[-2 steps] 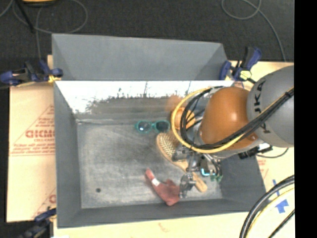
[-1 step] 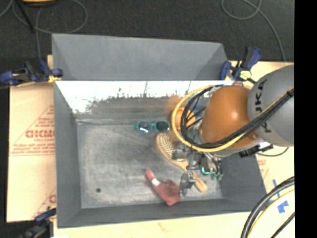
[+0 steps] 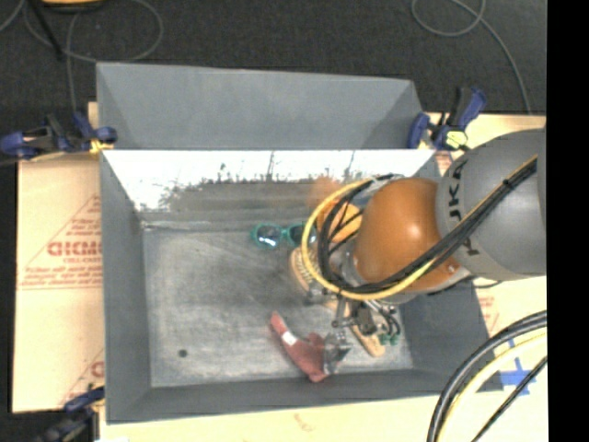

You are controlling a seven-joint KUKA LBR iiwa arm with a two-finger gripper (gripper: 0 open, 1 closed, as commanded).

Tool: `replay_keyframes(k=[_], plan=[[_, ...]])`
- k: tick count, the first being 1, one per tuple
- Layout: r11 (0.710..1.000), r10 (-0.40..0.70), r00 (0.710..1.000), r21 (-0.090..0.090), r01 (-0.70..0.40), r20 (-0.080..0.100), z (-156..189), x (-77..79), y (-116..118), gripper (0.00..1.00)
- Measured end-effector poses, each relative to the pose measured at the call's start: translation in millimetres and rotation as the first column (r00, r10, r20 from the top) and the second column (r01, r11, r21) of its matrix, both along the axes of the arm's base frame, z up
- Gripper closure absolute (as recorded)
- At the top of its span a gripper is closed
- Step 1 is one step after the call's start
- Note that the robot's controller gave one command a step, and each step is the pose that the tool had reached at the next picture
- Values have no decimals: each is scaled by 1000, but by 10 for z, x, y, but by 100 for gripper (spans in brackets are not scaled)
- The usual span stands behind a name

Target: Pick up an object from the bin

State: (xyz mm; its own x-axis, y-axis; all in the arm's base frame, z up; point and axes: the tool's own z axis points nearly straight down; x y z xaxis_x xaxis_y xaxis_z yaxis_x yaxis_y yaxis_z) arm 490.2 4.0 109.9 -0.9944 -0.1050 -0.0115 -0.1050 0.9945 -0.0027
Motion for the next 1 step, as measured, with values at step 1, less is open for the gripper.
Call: replay_keyframes(k=[1], plan=[[978,210,978,0,-210,-7,-185,-120,352,0]])
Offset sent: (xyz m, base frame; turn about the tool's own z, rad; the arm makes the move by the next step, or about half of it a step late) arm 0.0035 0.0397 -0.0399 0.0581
